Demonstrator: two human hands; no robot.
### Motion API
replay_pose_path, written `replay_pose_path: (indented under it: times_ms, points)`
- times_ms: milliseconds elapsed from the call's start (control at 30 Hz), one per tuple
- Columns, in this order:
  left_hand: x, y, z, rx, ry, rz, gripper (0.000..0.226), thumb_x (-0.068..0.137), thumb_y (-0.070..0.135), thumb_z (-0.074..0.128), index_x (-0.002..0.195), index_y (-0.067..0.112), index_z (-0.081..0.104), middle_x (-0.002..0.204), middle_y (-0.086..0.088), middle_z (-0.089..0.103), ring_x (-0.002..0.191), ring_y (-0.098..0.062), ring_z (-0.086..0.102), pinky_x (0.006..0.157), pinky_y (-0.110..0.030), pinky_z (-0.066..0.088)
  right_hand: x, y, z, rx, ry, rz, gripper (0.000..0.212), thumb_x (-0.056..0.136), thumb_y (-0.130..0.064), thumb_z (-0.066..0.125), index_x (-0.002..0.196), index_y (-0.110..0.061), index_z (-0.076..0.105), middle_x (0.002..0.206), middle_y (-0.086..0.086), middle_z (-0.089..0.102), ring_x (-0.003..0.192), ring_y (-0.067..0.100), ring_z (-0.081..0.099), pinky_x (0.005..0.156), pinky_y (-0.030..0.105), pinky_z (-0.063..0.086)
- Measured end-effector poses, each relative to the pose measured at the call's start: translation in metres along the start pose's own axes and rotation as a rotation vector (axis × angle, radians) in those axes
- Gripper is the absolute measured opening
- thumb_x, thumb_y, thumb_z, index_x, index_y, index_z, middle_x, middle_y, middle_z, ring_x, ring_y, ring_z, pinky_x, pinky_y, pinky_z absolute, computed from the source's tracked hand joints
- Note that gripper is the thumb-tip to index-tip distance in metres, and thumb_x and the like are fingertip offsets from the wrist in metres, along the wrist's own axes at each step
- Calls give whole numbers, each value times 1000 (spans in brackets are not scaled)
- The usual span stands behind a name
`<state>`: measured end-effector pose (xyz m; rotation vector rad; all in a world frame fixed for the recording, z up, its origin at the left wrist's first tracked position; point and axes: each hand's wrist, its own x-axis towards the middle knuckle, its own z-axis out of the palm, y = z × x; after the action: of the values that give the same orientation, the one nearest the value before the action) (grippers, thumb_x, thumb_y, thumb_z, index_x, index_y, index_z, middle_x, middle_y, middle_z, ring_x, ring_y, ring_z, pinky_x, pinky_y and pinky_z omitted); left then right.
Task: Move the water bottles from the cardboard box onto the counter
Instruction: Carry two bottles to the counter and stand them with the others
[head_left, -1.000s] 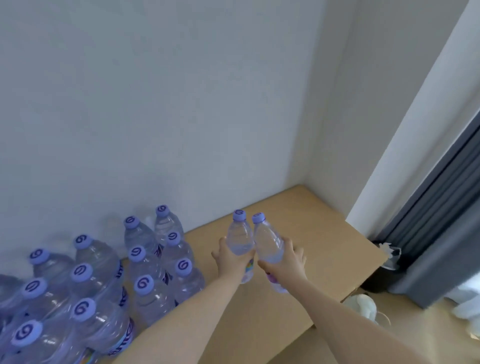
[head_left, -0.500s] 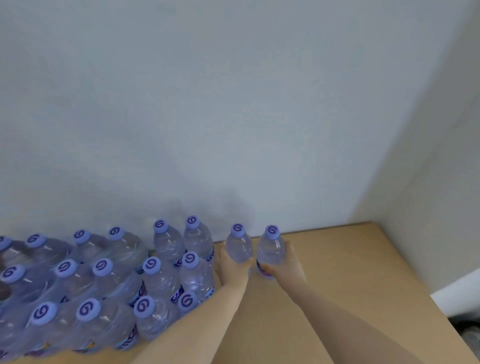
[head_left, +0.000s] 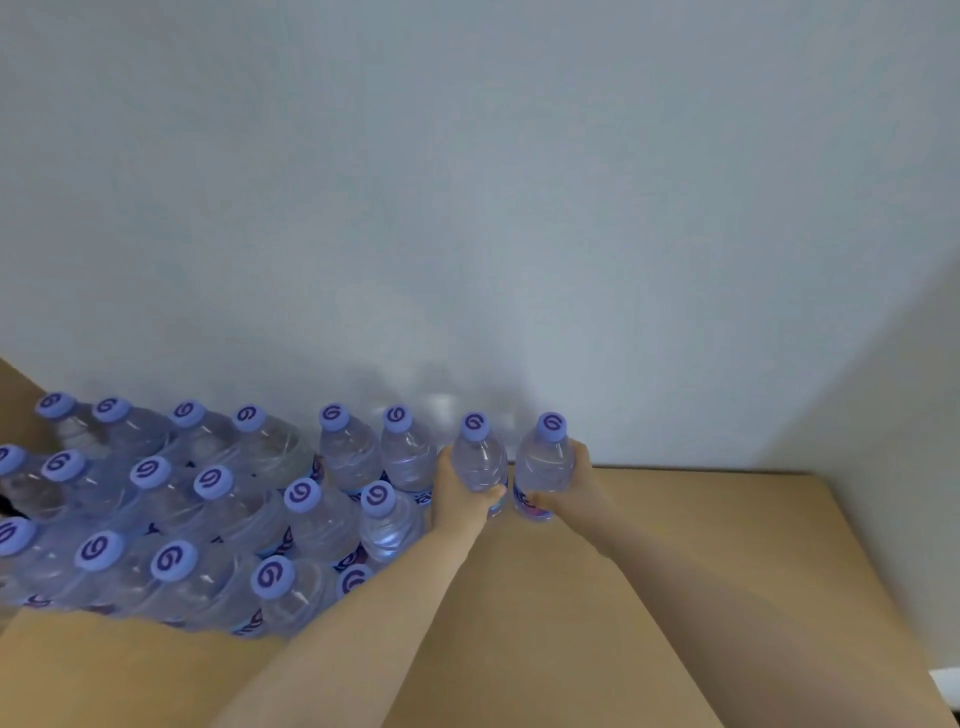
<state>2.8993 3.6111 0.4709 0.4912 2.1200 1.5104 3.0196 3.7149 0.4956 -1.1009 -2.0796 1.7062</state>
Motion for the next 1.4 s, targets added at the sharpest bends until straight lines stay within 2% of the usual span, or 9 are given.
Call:
replay_pose_path:
  times_ms: [133, 333, 567, 667, 833, 1000, 1167, 1267, 1400]
  points:
    - [-6, -5, 4, -27, 71, -61, 66, 69, 0, 79, 120, 21, 42, 101, 9, 58, 91, -9, 57, 66, -11, 40, 8, 5, 2, 54, -3, 69, 59, 75, -8, 74, 117, -14, 33, 101, -2, 52, 85, 10, 56, 72, 26, 50]
    - [-16, -23, 7, -64, 79, -78, 48, 78, -8, 70, 95, 30, 46, 94, 4, 58, 94, -17, 57, 89, -38, 49, 4, 15, 0, 28, 36, 66, 61, 81, 0, 66, 134, -9, 37, 129, 6, 46, 112, 23, 54, 86, 33, 50]
    - [-19, -11, 5, -62, 125, 35, 50, 81, 2, 70, 118, 29, 48, 103, 19, 60, 97, -2, 57, 74, -6, 43, 2, 14, 3, 91, 67, 32, 64, 78, -14, 74, 130, -17, 36, 121, -2, 50, 101, 13, 58, 70, 19, 47]
    - [-15, -7, 3, -100, 64, 41, 63, 78, 2, 73, 131, 23, 45, 117, 10, 59, 107, -7, 57, 86, -16, 42, 2, 13, 5, 106, 69, 34, 68, 77, -18, 76, 132, -17, 35, 123, -2, 48, 104, 13, 57, 76, 22, 48]
    - [-9, 2, 11, 21, 182, -21, 61, 69, 12, 83, 109, 22, 39, 101, 4, 55, 98, -20, 59, 73, -23, 44, 6, 12, 1, 67, 44, 40, 70, 77, -17, 76, 135, -15, 37, 126, -1, 49, 111, 17, 55, 86, 28, 49]
    - [-18, 7, 23, 186, 288, -97, 67, 71, 32, 83, 119, 12, 41, 116, -5, 52, 104, -29, 56, 78, -42, 50, 12, 10, -7, -81, 26, 29, 66, 76, -16, 78, 133, -16, 44, 124, 3, 46, 112, 18, 50, 90, 30, 47]
    - [-25, 3, 8, 372, 245, 67, 60, 90, 54, 50, 127, 7, 45, 126, -6, 52, 120, -24, 48, 92, -40, 48, 16, 12, -18, -196, 19, -6, 61, 74, -21, 80, 128, -21, 53, 119, -1, 50, 104, 13, 53, 82, 24, 42]
    - [-18, 10, 5, 204, 147, 107, 58, 94, 37, 53, 144, 12, 34, 145, -3, 42, 134, -19, 39, 106, -34, 38, 16, 11, -15, -150, 18, -21, 63, 76, -18, 78, 131, -23, 47, 121, -3, 55, 100, 8, 56, 71, 16, 44]
    - [-8, 25, 1, 26, 105, 63, 49, 90, 27, 62, 135, 22, 43, 128, 8, 53, 118, -11, 49, 93, -25, 39, 12, 3, -6, -64, 54, 43, 68, 78, -25, 73, 133, -18, 34, 120, -1, 53, 93, 7, 59, 66, 20, 46]
